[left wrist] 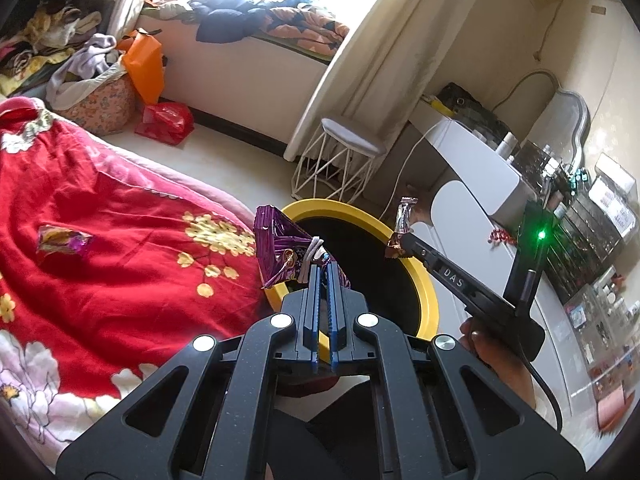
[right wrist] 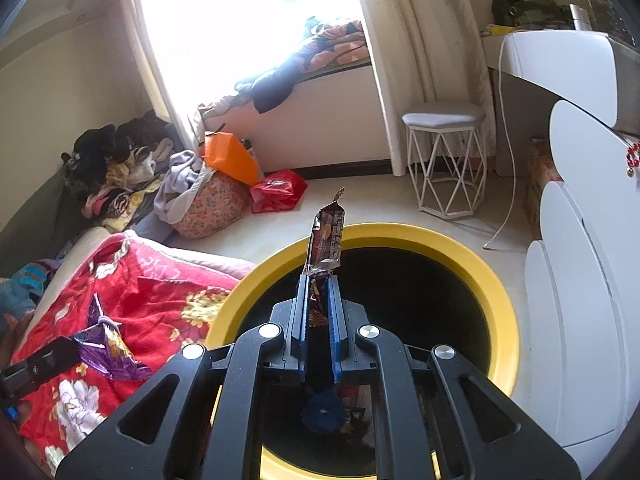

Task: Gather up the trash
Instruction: 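Carry the purple wrapper over the bin with the left tool while the right tool carries the brown wrapper, then open both tools to drop the purple and brown wrappers into the bin, then move both tools back to the last wrappers on the bedspread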

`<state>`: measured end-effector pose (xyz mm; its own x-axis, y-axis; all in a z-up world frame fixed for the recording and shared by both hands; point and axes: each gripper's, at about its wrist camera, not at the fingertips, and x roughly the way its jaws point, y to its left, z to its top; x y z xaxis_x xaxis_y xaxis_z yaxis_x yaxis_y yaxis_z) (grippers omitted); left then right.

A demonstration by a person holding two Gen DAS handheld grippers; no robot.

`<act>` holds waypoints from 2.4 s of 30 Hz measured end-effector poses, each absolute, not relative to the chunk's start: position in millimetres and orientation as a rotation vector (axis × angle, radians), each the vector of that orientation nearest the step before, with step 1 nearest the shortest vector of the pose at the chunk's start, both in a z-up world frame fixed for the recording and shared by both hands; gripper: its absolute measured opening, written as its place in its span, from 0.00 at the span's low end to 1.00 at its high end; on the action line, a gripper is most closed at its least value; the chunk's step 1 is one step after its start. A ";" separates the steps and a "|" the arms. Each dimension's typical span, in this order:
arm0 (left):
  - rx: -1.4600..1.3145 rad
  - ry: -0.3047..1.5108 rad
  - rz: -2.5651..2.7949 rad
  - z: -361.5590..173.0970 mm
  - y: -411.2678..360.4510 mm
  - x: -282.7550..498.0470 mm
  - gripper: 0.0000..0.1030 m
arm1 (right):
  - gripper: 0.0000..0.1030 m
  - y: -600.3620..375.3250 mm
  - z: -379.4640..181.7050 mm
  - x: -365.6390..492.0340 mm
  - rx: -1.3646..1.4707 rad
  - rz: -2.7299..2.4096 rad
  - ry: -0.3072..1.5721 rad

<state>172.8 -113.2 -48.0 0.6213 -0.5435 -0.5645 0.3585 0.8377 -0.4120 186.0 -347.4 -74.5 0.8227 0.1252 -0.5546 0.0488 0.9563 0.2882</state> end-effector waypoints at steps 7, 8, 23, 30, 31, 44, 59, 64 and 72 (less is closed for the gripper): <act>-0.244 0.751 -0.537 -52.6 -127.7 173.5 0.01 | 0.08 -359.3 -79.4 187.4 0.323 0.014 0.613; -0.239 0.755 -0.539 -53.9 -130.4 174.1 0.01 | 0.08 -360.6 -80.0 187.8 0.325 0.011 0.615; -0.170 0.813 -0.567 -73.1 -168.4 186.2 0.01 | 0.08 -385.1 -95.0 192.1 0.375 -0.025 0.660; -0.138 0.852 -0.578 -86.7 -184.4 194.2 0.02 | 0.10 -390.5 -102.2 196.4 0.400 -0.023 0.689; -0.135 0.858 -0.578 -88.5 -186.5 195.4 0.02 | 0.10 -391.0 -103.0 196.6 0.402 -0.022 0.691; -0.107 0.868 -0.595 -96.7 -198.3 203.0 0.03 | 0.27 -398.4 -108.0 196.6 0.426 -0.024 0.698; -0.097 0.717 -0.465 -64.0 -162.9 180.4 0.90 | 0.65 -384.4 -88.9 186.8 0.396 -0.026 0.619; -0.088 0.669 -0.401 -54.1 -139.6 173.8 0.90 | 0.70 -371.8 -77.5 183.7 0.363 0.000 0.587; -0.096 0.622 -0.328 -43.6 -106.5 163.5 0.90 | 0.76 -344.4 -63.8 177.2 0.310 0.049 0.558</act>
